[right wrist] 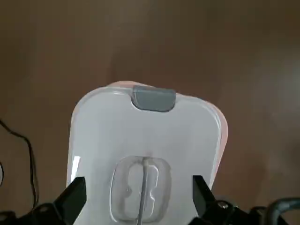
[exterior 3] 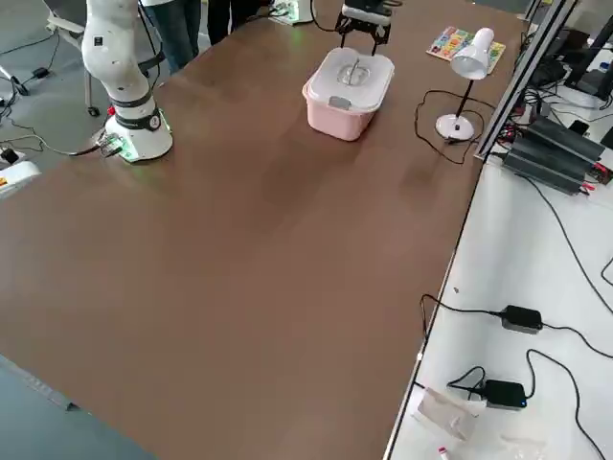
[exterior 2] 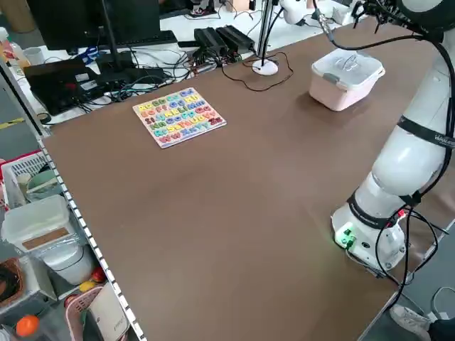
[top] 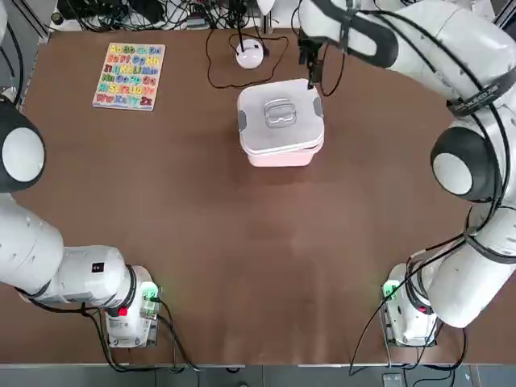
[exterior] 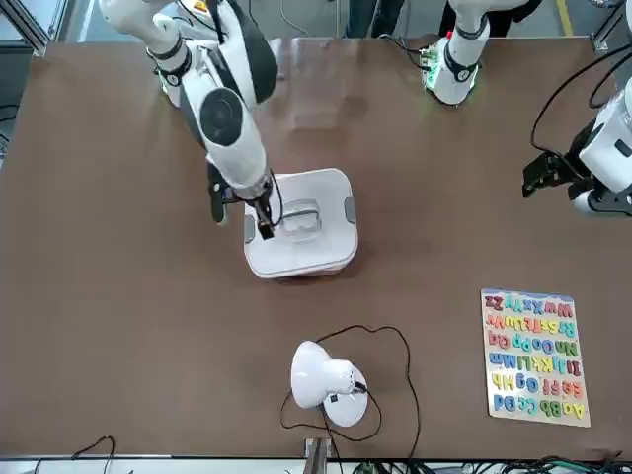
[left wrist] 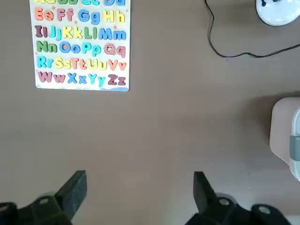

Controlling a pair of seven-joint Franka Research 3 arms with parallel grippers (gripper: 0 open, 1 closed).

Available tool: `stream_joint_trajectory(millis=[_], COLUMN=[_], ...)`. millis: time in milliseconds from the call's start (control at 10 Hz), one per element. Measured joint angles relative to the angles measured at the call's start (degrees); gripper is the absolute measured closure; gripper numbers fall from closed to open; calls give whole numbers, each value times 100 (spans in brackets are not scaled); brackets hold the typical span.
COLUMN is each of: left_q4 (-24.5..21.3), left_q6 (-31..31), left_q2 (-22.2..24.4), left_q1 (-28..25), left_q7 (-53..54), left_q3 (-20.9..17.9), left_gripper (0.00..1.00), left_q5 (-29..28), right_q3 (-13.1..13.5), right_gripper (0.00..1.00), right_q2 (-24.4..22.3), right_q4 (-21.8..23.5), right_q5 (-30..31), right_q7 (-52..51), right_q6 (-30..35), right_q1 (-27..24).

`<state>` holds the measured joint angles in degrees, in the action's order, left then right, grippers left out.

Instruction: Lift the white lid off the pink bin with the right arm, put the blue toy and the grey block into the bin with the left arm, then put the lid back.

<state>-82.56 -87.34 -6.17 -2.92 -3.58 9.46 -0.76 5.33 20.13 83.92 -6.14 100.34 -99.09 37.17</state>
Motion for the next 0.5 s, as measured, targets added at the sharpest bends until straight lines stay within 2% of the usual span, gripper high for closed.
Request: stream_joint_trajectory(millis=[200,500], left_q4=[1,50], left_q6=[-3,-17], left_q2=[1,12], left_q1=[9,-13], left_q7=[0,0], left_q3=[4,2], left_gripper=[0,0], left_q5=[0,0], right_q3=[36,87], right_gripper=[0,0], right_q2=[-70,-168], right_q4=[-360,-567], right_q5=[73,503], right_q7=[-1770,-4280], right_q6=[782,1351], right_q1=[-576,-1413])
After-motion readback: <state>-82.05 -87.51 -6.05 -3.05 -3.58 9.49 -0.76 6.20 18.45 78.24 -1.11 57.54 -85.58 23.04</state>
